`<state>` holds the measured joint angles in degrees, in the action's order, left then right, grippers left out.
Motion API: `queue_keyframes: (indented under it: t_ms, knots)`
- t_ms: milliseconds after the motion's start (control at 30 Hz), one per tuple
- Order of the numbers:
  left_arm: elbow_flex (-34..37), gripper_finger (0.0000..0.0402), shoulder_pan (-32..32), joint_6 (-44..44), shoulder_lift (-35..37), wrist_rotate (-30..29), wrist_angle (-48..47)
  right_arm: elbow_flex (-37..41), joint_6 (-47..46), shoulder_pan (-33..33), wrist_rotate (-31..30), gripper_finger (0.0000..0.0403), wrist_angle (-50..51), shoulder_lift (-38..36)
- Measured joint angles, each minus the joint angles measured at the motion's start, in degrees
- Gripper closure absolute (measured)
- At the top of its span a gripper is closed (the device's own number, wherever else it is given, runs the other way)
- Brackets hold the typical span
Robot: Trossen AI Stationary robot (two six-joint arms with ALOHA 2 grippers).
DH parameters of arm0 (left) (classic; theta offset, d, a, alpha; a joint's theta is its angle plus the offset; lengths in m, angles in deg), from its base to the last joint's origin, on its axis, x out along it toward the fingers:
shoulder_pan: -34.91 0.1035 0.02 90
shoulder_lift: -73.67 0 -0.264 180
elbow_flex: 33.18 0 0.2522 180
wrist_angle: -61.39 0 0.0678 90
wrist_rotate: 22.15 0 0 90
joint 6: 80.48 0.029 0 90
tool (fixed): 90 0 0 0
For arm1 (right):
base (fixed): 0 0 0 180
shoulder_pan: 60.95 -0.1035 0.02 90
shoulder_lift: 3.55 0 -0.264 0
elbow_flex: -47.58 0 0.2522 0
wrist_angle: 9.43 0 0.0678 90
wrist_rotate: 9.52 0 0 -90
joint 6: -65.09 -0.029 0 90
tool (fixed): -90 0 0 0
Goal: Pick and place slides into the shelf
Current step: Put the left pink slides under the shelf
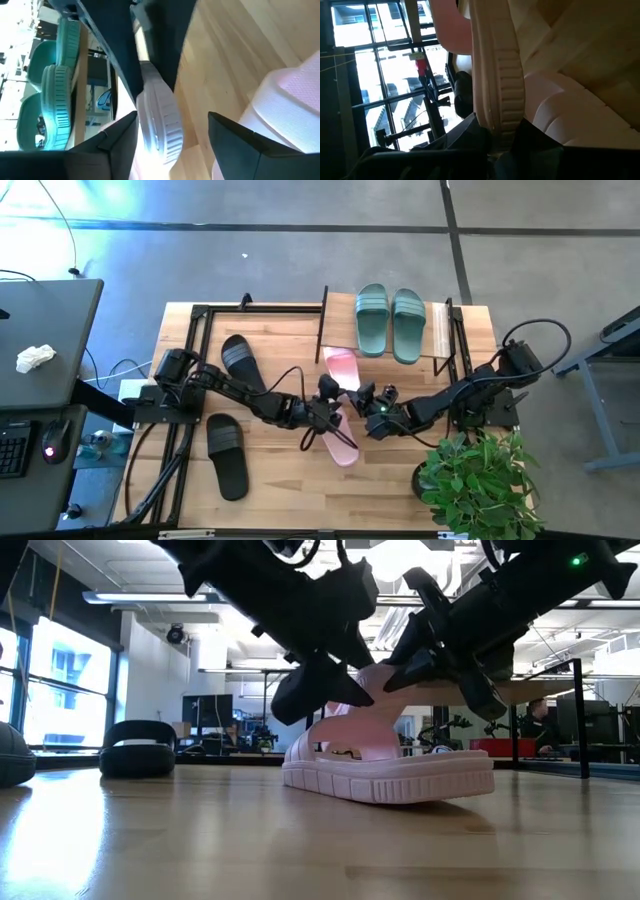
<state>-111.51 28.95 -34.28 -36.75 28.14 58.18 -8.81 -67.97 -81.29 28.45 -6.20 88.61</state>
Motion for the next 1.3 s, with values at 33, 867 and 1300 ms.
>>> queue_keyframes:
  t_ms: [33,867,1300]
  knots:
    - [0.0,0.0192,0.0,-0.03,-0.18,0.0,0.6,0.0,0.0,0.02,-0.04,0.0387,-0.02,0.0]
    - [0.0,0.0364,-0.14,0.51,-0.48,1.2,1.21,-0.01,3.48,-4.11,-0.51,0.0271,1.27,-0.02]
    - [0.02,0.0367,-0.07,0.49,-0.52,0.88,-2.24,-0.09,9.1,-13.38,-14.45,0.026,5.85,-5.38]
